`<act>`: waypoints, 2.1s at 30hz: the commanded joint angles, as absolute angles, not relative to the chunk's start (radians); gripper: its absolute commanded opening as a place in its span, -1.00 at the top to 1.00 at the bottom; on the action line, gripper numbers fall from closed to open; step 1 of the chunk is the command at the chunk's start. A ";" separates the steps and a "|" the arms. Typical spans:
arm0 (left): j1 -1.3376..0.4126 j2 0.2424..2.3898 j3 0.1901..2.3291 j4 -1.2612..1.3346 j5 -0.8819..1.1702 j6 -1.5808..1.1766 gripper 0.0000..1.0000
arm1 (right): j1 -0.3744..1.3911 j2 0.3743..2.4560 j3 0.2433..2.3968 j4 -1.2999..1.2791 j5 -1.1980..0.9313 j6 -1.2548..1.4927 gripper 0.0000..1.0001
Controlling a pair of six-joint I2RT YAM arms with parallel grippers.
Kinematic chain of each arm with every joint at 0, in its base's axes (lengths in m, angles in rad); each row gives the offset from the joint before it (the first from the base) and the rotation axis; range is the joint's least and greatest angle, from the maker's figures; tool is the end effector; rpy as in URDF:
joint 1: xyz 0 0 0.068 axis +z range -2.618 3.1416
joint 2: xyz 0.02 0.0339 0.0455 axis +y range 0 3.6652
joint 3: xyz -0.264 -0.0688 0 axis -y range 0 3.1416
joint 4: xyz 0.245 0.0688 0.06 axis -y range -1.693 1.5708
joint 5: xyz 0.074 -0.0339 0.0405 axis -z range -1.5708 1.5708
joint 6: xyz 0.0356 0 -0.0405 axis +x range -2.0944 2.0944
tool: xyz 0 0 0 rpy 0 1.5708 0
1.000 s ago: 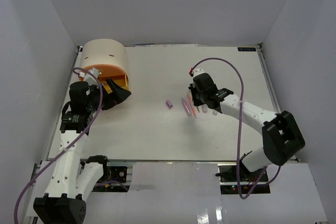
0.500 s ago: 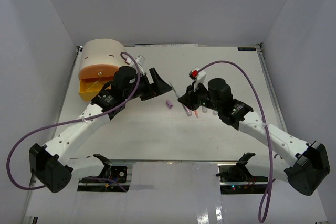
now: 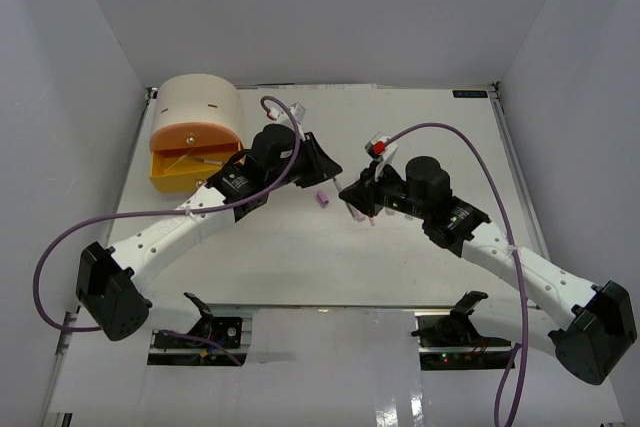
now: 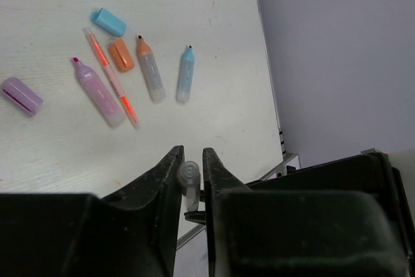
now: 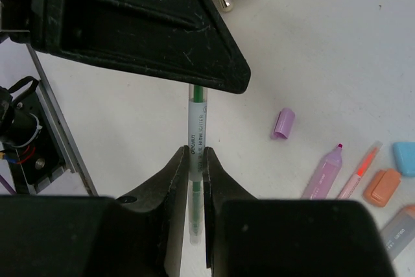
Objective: Sort the stationery into containers
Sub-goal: Place the pen in the storage box.
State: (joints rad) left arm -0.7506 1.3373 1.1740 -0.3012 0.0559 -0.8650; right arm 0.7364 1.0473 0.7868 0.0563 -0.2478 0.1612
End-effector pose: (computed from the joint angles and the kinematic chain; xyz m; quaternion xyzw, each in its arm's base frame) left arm 0.2241 -0.2118 0.3406 -0.0340 0.8500 -0.3960 0.3457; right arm 0.1767 0.1720 0.3150 -0.2931 0.7158 0.3582 0.5229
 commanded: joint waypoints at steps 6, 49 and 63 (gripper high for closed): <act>-0.767 1.279 1.180 -0.264 -0.029 -0.859 0.86 | 0.742 1.022 0.773 0.107 -0.259 0.166 0.57; 0.074 1.017 0.856 -0.184 -0.276 -0.897 0.08 | 0.741 0.879 0.621 -0.035 0.112 0.152 -0.82; 0.132 1.086 0.939 -0.273 -0.282 -0.753 -0.96 | 0.738 1.094 0.745 -0.233 0.328 0.218 -0.93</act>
